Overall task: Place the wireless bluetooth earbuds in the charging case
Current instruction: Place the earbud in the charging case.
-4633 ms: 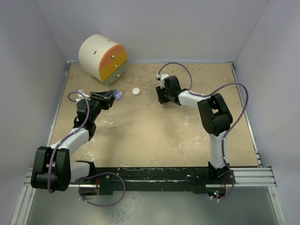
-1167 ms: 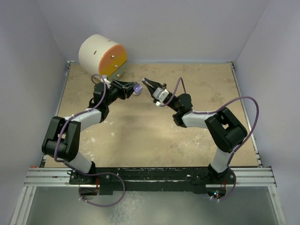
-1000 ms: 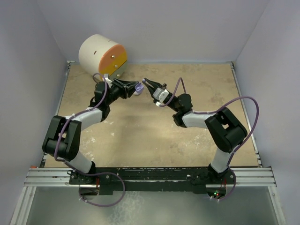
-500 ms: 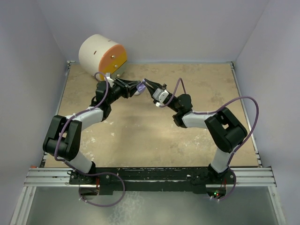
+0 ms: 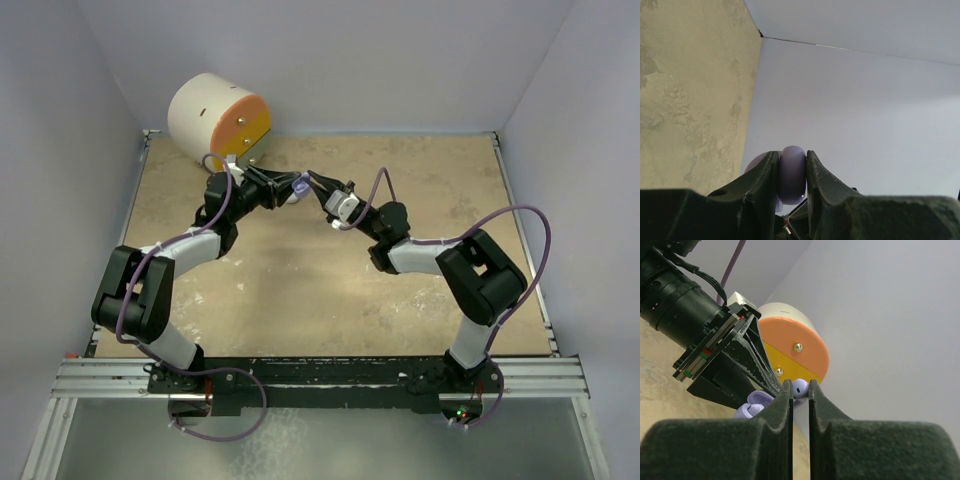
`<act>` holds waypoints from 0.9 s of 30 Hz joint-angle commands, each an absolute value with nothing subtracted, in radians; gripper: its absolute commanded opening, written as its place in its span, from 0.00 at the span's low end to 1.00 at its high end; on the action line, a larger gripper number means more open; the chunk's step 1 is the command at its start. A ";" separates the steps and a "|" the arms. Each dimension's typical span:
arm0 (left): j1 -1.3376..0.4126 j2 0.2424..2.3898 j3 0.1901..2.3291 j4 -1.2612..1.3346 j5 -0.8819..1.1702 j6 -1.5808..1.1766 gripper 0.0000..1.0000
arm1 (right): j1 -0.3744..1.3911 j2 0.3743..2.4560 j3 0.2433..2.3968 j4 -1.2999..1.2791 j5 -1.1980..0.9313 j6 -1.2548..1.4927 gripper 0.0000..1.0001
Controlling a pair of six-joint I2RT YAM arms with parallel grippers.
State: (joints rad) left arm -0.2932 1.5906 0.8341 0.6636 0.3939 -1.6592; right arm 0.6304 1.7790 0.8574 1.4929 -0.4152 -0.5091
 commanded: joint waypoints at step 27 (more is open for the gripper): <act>-0.316 1.508 0.882 0.642 0.416 -1.644 0.00 | 0.643 1.797 0.853 1.514 -0.414 -0.540 0.00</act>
